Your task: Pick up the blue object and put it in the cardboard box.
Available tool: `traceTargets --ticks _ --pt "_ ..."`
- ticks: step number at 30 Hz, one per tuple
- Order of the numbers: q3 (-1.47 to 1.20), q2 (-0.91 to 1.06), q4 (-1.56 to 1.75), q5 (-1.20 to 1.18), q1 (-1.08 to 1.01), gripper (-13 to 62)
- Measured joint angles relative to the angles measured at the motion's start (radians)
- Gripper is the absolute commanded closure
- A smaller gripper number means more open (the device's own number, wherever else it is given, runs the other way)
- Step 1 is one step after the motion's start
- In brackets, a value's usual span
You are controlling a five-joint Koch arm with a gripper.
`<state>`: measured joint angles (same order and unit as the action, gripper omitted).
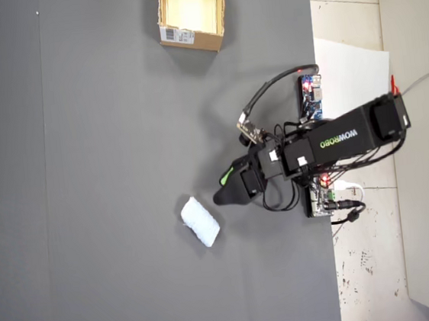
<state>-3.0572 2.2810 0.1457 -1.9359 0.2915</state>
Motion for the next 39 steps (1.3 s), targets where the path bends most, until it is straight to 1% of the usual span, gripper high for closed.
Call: traceTargets --ticks 6,8,12,17,18,20,23,26,27,28,30,32,38,39 --pt "0.078 0.000 -0.193 -0.023 0.025 16.2" --pt "0.092 0.000 -0.206 -0.087 0.054 16.2" --pt "0.233 -0.029 -0.250 -0.114 0.055 16.2" --pt "0.356 -0.152 -0.314 -0.127 0.058 16.1" --pt "0.400 -0.218 -0.336 -0.146 0.064 16.1" --pt "0.426 -0.276 -0.368 -0.146 0.064 16.1" --pt "0.543 -0.391 -0.377 -0.149 0.064 16.1" --pt "0.574 -0.443 -0.400 -0.149 0.071 16.1" --pt "0.647 -0.502 -0.414 -0.149 0.078 16.1" --pt "0.666 -0.534 -0.443 -0.149 0.080 15.9" --pt "0.669 -0.554 -0.451 -0.152 0.081 15.7" --pt "0.683 -0.615 -0.462 -0.170 0.086 15.7" --pt "0.695 -0.661 -0.471 -0.186 0.091 15.9" --pt "0.696 -0.661 -0.471 -0.186 0.091 17.1"
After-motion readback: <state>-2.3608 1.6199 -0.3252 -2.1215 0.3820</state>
